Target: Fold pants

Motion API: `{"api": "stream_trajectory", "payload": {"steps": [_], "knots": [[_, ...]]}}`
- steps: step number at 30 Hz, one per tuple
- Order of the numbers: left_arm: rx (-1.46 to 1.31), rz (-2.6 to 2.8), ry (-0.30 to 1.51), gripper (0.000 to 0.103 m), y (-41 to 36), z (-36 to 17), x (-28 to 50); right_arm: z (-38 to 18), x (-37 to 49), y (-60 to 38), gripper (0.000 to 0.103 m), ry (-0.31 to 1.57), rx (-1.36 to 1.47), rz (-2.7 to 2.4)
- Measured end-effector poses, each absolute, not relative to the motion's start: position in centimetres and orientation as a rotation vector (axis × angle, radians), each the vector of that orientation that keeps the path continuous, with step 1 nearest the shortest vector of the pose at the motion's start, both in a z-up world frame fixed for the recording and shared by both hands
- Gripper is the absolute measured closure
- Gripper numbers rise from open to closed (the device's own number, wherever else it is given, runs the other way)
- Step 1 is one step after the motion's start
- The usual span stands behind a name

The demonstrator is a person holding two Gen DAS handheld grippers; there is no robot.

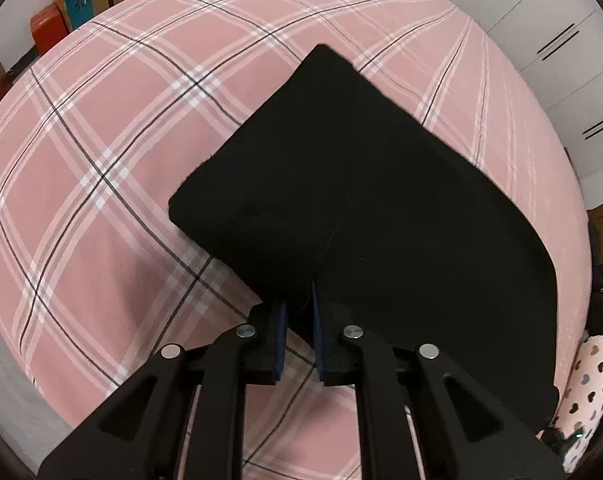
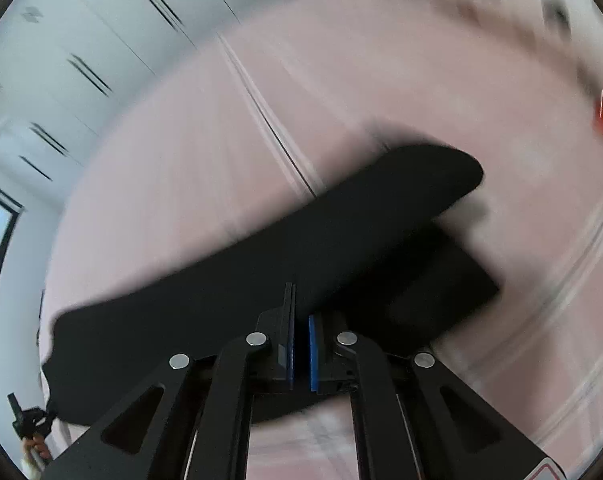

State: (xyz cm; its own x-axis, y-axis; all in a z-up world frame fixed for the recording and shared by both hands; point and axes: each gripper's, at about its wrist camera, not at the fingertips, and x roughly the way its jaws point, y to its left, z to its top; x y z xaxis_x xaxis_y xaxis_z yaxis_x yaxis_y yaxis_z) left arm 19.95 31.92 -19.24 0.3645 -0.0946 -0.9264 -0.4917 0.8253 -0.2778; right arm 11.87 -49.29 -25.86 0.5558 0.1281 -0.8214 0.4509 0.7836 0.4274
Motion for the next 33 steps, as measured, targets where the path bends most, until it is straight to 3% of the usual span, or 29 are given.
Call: {"api": "stream_trajectory", "payload": {"steps": [2, 7, 8, 9, 10, 14, 16, 18, 20, 21, 22, 25, 28, 31, 33], "knots": [[-0.577, 0.275, 1.187, 0.093, 31.8, -19.4, 20.1, -25.6, 11.1, -49.5, 0.091, 0.926, 0.722, -0.208], [-0.553, 0.259, 1.206, 0.093, 31.9, -19.1, 20.9, -23.8, 11.7, -50.1, 0.043, 0.861, 0.717, -0.265], [-0.543, 0.260, 1.209, 0.093, 32.0, -19.0, 20.8, -24.0, 12.2, -50.5, 0.043, 0.863, 0.725, -0.270], [-0.524, 0.261, 1.209, 0.093, 32.0, -18.9, 20.8, -24.3, 12.6, -50.8, 0.065, 0.876, 0.729, -0.266], [-0.499, 0.264, 1.207, 0.093, 31.7, -18.7, 21.0, -24.4, 13.1, -50.8, 0.096, 0.905, 0.718, -0.270], [-0.464, 0.267, 1.197, 0.089, 31.6, -18.3, 20.9, -23.2, 11.2, -50.4, 0.098, 0.876, 0.627, -0.280], [-0.434, 0.273, 1.216, 0.085, 31.5, -19.4, 21.0, -24.8, 10.7, -51.0, 0.092, 0.967, 0.589, -0.343], [-0.428, 0.284, 1.196, 0.083, 31.2, -19.1, 20.7, -24.4, 8.9, -51.1, 0.087, 0.932, 0.599, -0.349], [-0.442, 0.300, 1.173, 0.082, 30.8, -18.0, 19.9, -23.3, 8.0, -50.9, 0.062, 0.914, 0.553, -0.401], [-0.437, 0.304, 1.165, 0.083, 30.4, -17.4, 19.6, -22.6, 7.5, -50.9, 0.040, 0.888, 0.534, -0.407], [-0.423, 0.305, 1.165, 0.080, 29.9, -16.9, 19.1, -22.2, 7.3, -51.0, 0.035, 0.877, 0.524, -0.405], [-0.400, 0.283, 1.156, 0.068, 27.9, -15.7, 18.2, -22.4, 8.1, -51.7, 0.035, 0.888, 0.540, -0.397], [-0.347, 0.245, 1.126, 0.064, 24.5, -14.6, 17.4, -22.6, 8.3, -53.1, 0.035, 0.852, 0.645, -0.406], [-0.264, 0.222, 1.076, 0.042, 20.5, -13.5, 16.9, -24.0, 8.4, -54.9, 0.035, 0.826, 0.752, -0.444], [-0.216, 0.200, 1.059, 0.041, 18.3, -13.5, 16.7, -25.7, 9.4, -55.5, 0.034, 0.882, 0.798, -0.454]]}}
